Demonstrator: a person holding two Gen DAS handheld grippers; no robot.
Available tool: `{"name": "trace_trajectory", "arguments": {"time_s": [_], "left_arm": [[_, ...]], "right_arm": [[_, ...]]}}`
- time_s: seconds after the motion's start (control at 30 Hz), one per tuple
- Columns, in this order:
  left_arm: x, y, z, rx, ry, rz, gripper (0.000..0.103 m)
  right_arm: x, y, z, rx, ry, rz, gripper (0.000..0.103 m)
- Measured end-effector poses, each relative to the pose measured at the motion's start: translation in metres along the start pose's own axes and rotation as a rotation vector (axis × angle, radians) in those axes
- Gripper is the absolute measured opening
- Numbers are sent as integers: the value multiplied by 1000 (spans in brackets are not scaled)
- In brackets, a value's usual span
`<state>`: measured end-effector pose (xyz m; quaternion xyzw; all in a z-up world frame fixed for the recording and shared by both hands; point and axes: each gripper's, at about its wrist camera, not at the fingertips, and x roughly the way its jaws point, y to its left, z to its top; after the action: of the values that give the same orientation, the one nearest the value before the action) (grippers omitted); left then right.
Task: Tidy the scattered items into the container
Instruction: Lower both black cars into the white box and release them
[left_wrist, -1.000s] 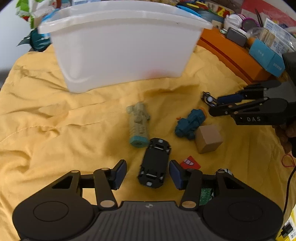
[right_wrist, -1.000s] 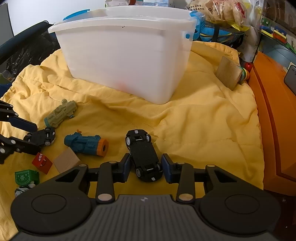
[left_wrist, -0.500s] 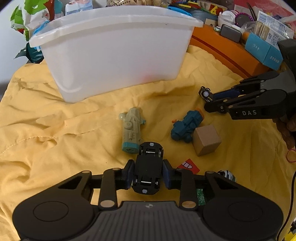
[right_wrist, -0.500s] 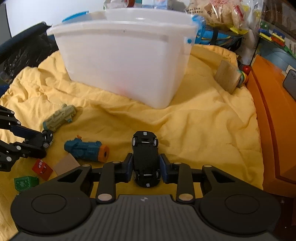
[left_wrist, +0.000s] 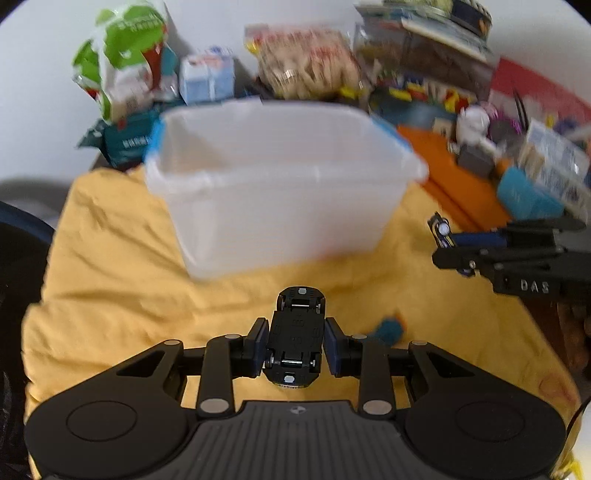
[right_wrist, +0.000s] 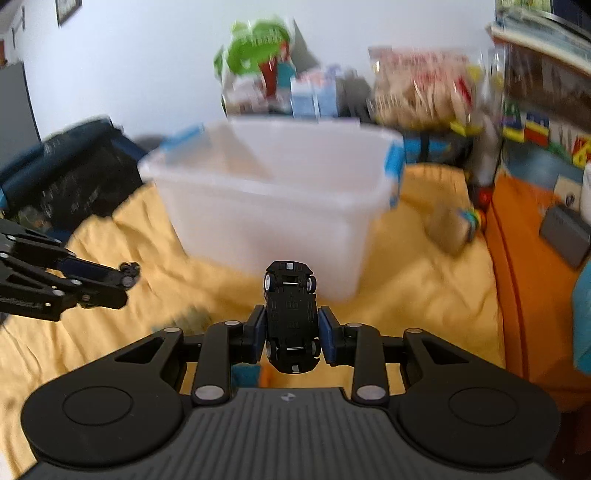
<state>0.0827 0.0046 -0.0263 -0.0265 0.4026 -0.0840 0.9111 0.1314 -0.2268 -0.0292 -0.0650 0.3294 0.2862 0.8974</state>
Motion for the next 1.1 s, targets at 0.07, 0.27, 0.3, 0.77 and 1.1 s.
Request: {"name": "trace_trajectory", "arguments": {"time_s": [0.07, 0.27, 0.3, 0.77, 1.1], "left_arm": [[-7, 1, 15, -12, -19, -3, 35], [-20, 9, 64, -10, -67, 33, 35], [-21, 11, 72, -10, -75, 41, 35], [27, 33, 144, -91, 7, 65, 35], [66, 44, 156, -106, 123, 139, 49]], "right_arm": [[-6, 3, 16, 2, -37, 4, 33], [-7, 6, 59, 19, -95, 1, 33], [-4, 5, 65, 27, -97, -1, 33], [51, -8, 123, 64, 19, -54, 33], [87, -13, 130, 48, 151, -103, 61]]}}
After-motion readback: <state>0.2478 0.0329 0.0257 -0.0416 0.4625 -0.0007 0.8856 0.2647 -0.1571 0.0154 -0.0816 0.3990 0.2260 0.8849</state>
